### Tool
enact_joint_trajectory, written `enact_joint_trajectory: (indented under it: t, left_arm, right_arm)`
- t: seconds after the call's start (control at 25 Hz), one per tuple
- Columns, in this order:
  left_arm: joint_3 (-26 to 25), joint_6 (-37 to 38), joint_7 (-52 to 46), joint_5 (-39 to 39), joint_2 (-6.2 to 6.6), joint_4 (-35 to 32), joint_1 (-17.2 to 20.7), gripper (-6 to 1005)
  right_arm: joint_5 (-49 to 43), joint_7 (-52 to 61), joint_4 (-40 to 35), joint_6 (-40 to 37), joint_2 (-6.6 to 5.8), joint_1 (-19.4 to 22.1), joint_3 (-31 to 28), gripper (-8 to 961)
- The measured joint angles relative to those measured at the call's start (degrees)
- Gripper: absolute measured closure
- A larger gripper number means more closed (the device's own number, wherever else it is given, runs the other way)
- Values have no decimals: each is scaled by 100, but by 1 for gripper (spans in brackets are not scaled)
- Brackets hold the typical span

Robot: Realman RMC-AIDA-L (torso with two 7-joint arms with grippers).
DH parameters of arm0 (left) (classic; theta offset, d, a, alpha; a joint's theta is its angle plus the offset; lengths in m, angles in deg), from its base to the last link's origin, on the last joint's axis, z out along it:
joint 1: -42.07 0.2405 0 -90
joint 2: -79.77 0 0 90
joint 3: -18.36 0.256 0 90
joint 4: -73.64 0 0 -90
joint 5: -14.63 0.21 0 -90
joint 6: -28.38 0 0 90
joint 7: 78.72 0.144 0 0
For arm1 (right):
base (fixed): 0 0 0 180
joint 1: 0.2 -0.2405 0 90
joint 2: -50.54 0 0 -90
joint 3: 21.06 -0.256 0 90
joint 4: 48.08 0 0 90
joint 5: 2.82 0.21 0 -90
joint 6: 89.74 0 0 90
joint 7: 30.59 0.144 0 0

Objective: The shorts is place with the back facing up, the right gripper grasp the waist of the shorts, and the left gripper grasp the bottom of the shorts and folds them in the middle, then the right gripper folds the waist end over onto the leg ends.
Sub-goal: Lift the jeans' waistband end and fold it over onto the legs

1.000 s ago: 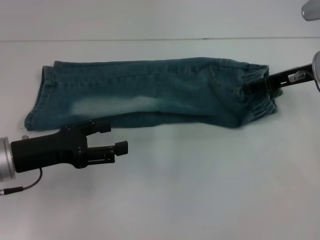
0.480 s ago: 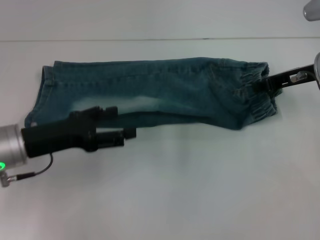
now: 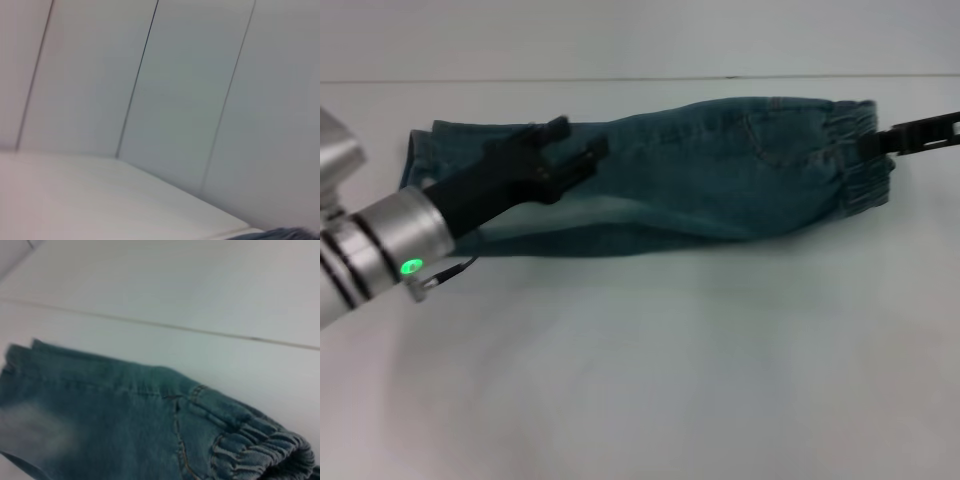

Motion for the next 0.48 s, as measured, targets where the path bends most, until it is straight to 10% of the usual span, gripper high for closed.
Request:
enact_joint_trajectory:
  t: [0.48]
  left_arm:
    - [-525, -1671, 5737, -1385, -49, 2642, -1049, 531]
  right_arm:
    - [962, 34, -543, -1973, -408, 240, -1243, 880]
